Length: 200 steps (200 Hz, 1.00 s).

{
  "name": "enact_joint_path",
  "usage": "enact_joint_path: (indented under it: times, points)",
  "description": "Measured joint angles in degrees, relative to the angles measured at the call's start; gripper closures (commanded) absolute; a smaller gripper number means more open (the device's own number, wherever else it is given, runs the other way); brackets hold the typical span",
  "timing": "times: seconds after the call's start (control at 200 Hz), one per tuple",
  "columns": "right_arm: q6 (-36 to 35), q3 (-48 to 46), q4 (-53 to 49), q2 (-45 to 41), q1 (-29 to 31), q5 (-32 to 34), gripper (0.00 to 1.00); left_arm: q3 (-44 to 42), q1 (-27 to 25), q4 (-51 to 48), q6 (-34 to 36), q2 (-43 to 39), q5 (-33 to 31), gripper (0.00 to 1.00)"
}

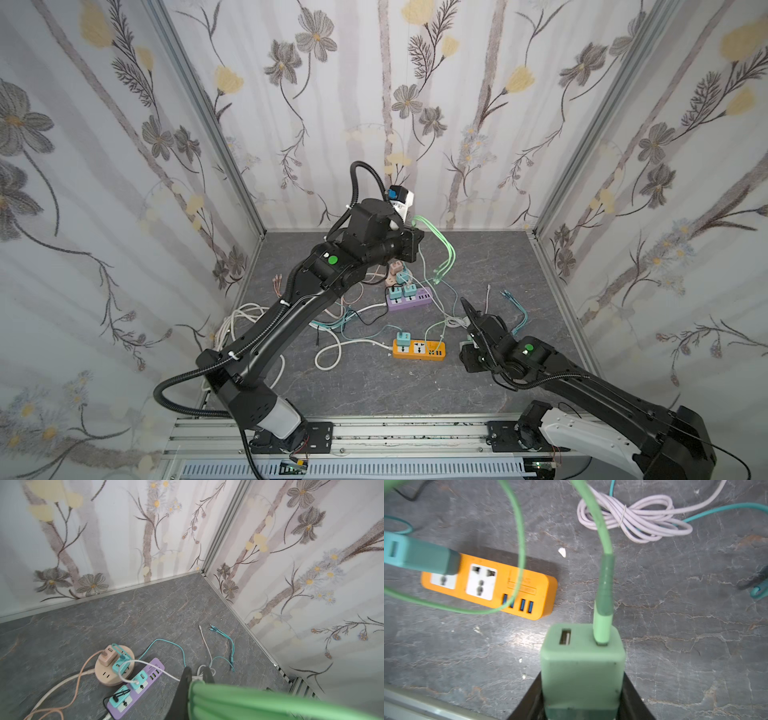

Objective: Insert the plug
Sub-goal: 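Bring the green charger to the left gripper and close the left gripper on it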

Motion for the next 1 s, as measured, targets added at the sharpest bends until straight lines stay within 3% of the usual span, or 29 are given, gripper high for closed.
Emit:
enact_joint_path:
  times: [0.315,0.34,0.385,0.415,0.465,0.525,0.695,0.999]
  points:
    - [-1.0,-10.6,7.3,-17.0,2.3,-3.8,0.83,39.6,-7.2,-2.8,0.8,34.1,4.5,1.0]
    - [-1.0,-11.4,7.8,-18.0,2.3,-4.5,0.83,41.6,-7.7,-3.1,0.9,36.3,4.9,0.91]
    - [-0.8,-12.3,8.2,-19.3,2.4,-4.8,0.83,44.3,-8.2,-3.3,0.8,40.5,5.1,0.6]
    - [-0.4,-12.8,8.5,-20.0,2.4,-4.9,0.84,45.5,-8.4,-3.4,0.4,43.2,5.1,0.45]
    - [-0.3,-13.3,8.7,-20.9,2.4,-4.9,0.84,46.9,-8.5,-4.5,-0.2,46.9,4.5,0.31]
    - [0.1,-13.5,8.9,-21.8,2.4,-4.9,0.84,49.2,-8.4,-8.7,-0.4,51.3,3.0,0.23]
    - [-0.2,-13.8,10.1,-22.3,2.4,-5.1,0.83,48.7,-8.2,-16.7,2.3,51.1,0.0,0.04]
    - [-4.8,-13.7,14.0,-20.5,2.3,-5.1,0.83,37.0,-8.0,-30.8,12.3,38.9,-1.6,0.0]
